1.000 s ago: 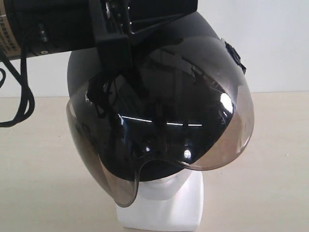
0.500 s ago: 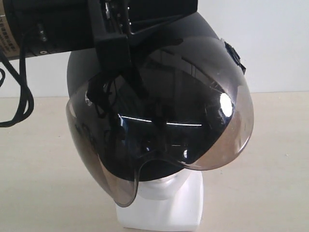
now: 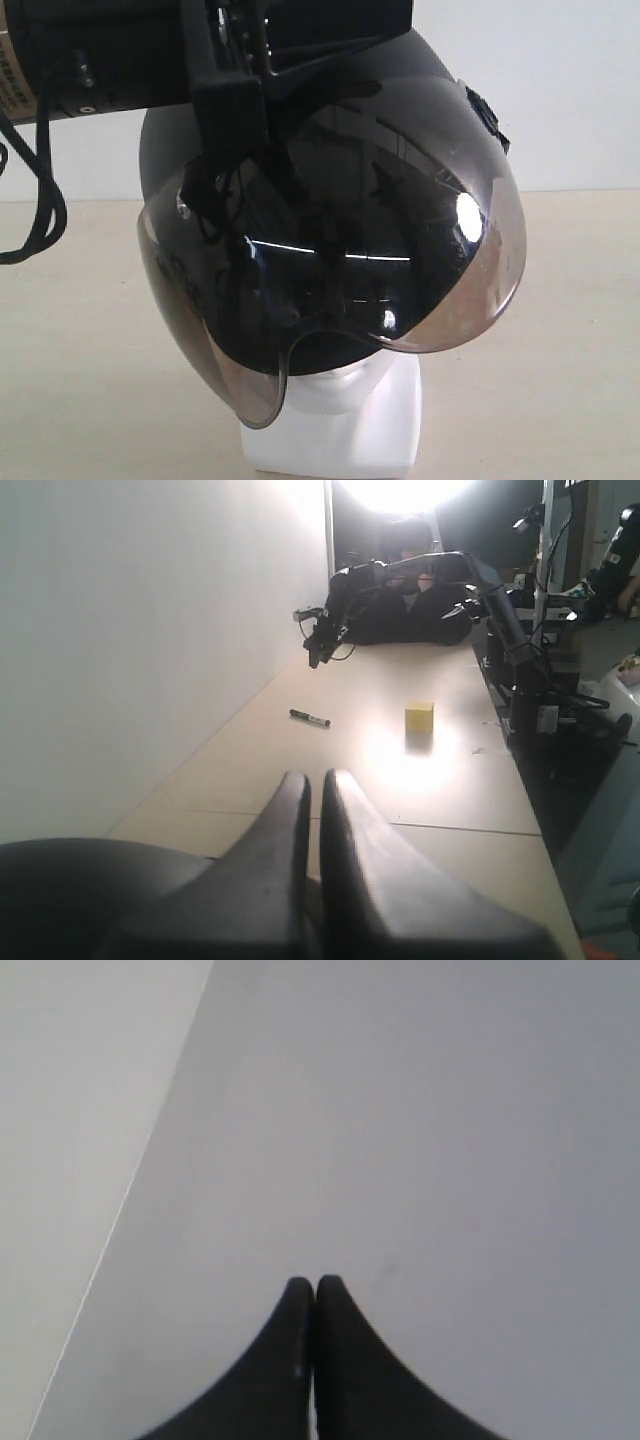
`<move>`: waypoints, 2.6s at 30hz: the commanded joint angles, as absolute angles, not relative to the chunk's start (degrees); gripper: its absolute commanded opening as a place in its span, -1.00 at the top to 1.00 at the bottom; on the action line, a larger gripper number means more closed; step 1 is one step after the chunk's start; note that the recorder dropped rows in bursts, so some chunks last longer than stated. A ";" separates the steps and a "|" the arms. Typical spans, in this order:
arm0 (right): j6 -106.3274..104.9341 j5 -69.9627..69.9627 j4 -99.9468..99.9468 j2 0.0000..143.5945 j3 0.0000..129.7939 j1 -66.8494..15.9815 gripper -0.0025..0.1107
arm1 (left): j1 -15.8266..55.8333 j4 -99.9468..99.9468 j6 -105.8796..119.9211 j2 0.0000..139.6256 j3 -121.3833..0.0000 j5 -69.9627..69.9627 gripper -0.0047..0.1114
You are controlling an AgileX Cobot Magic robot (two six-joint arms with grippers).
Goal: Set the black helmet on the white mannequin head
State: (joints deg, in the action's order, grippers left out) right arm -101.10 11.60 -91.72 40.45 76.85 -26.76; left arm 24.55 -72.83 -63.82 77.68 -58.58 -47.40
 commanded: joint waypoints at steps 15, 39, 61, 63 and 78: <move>23.72 52.05 42.29 50.54 77.60 -26.37 0.96 | 24.64 -74.42 -66.74 77.99 -58.51 -47.01 0.84; 8.32 59.62 27.86 68.07 77.60 -26.27 0.96 | 24.64 -74.41 -72.51 77.99 -58.51 -46.65 0.84; -43.55 69.96 -51.54 77.42 77.60 9.87 0.96 | 24.64 -74.71 -74.64 77.99 -58.51 -46.65 0.84; -45.16 69.96 -51.89 77.06 77.60 8.06 0.96 | 24.64 -74.71 -74.64 77.99 -58.51 -46.65 0.84; -40.87 67.08 -49.68 77.84 77.60 3.45 -0.02 | 24.64 -74.71 -74.63 77.99 -59.62 -43.66 0.84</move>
